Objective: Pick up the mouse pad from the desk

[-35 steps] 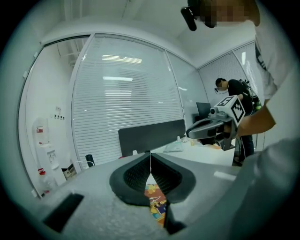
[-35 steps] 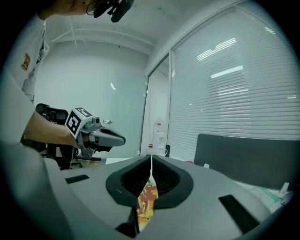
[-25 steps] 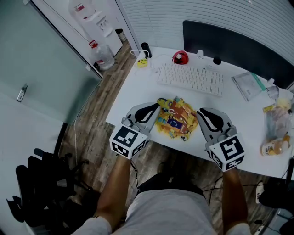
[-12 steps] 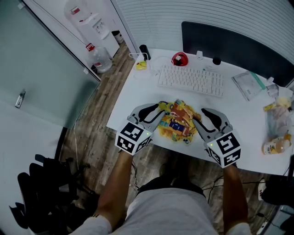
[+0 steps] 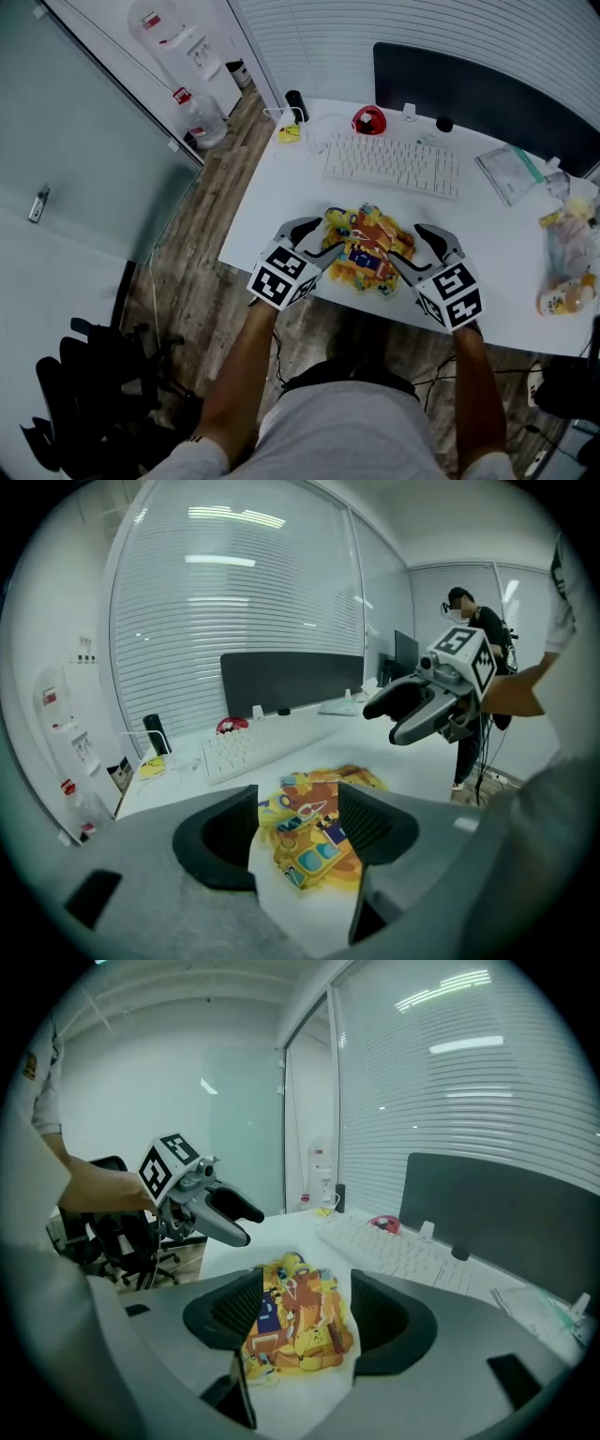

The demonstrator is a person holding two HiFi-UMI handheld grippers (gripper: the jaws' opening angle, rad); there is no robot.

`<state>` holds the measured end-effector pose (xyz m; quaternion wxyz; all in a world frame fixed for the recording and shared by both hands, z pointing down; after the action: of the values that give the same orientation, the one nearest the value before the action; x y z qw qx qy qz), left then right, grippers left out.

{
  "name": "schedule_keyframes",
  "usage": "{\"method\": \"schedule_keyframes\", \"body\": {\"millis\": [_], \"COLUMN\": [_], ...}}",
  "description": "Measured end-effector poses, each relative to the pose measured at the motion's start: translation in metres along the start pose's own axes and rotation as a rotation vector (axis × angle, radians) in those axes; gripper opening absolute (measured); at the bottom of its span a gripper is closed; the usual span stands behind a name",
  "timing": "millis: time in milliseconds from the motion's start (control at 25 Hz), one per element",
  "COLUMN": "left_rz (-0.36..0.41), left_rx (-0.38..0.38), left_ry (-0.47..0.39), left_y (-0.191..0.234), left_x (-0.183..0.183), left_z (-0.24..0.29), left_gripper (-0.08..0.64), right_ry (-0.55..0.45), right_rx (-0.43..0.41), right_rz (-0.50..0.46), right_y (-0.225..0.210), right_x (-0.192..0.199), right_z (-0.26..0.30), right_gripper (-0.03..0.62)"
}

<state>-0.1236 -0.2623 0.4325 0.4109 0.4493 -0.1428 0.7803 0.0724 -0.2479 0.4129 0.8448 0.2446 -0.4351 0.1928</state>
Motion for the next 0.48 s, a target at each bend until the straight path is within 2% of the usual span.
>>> {"method": "schedule_keyframes", "body": {"millis": [480], "left_rz": [-0.09], "left_rx": [0.013], "left_ry": [0.208], "left_y": [0.013], "left_x": [0.044], "left_z": [0.028], "left_gripper": [0.318], "right_ry": [0.22], "right_rx": [-0.033], "right_rz": [0.062], "right_y": [0.002], "right_x": [0.05], "right_z": [0.029], "right_gripper": [0.288]}}
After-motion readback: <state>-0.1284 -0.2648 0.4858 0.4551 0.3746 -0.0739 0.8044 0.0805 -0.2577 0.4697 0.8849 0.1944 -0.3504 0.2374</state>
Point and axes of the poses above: the fingertips, and each gripper's own axes: z forward along the fingers, y to its left, x out of its underside, the point moved 6 cm from there along -z, backward along the fingers, and after that the axes turned 13 degrees about -z, right-handed, at the moved point
